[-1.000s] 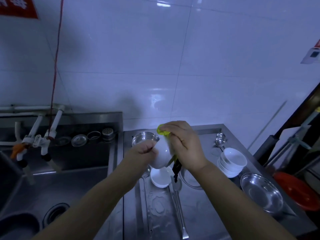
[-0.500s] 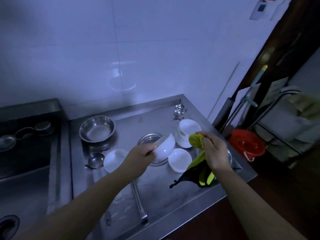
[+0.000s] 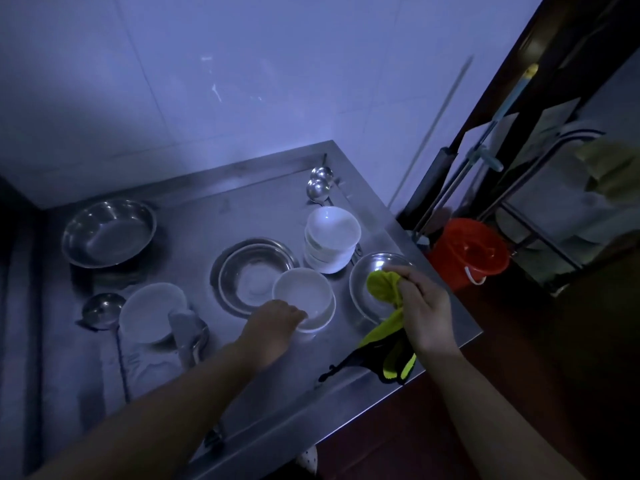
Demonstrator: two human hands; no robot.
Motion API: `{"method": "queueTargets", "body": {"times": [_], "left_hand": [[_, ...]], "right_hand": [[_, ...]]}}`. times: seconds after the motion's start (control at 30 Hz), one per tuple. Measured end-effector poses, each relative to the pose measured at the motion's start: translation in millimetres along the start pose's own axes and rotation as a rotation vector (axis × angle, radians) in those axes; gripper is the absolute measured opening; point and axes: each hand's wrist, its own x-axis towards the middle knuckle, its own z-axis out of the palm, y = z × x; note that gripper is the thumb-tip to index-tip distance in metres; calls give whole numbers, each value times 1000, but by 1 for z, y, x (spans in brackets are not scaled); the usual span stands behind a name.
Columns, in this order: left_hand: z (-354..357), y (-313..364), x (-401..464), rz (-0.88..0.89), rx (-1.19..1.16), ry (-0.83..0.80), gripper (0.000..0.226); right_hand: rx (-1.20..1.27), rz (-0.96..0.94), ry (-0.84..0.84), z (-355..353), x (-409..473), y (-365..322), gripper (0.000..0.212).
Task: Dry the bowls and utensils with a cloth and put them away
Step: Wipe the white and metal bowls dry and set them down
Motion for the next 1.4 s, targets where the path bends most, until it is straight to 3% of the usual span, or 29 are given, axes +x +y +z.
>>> {"method": "queueTargets", "body": {"times": [0.13,0.3,0.43,0.57,0.7,0.8,0.93,1.0,1.07,1.2,1.33,1.4], "left_hand": [[16,-2,8,89,7,-17,37],[32,-8,11,142,-30,10,17],[30,-10,6,118,-77,125,36],[0,-23,-22,-126,-255,328,31],[-12,-69,-80,-671,-562,547,33],[-7,-111,-120,-1080,-665,518,39],[-3,-141,-139,-1341,-929,422,35],[2,-151,-136,-1423,-1294,366,46],[8,-159,-132,-1438,-1597,381,42],[8,-169,-131,-1442,-1624,340,25],[9,-178,-139,-1447,-1624,338,33],[3,-178,-148,-1428,-1656,369,25]], "right_hand": [[17,22,-26,2,11,4,52],[44,116,-54,12,20,4,39],[38,118,-76,30,27,1,32],[107,159,-123,58,28,-12,34],[129,128,-233,99,25,-37,36],[108,74,-295,132,20,-52,30],[92,29,-350,169,12,-62,30],[83,12,-377,180,5,-65,32],[81,3,-390,189,0,-69,33],[37,-9,-392,198,-9,-73,30],[29,-4,-375,206,-20,-79,30],[26,-5,-378,211,-28,-85,30]]}}
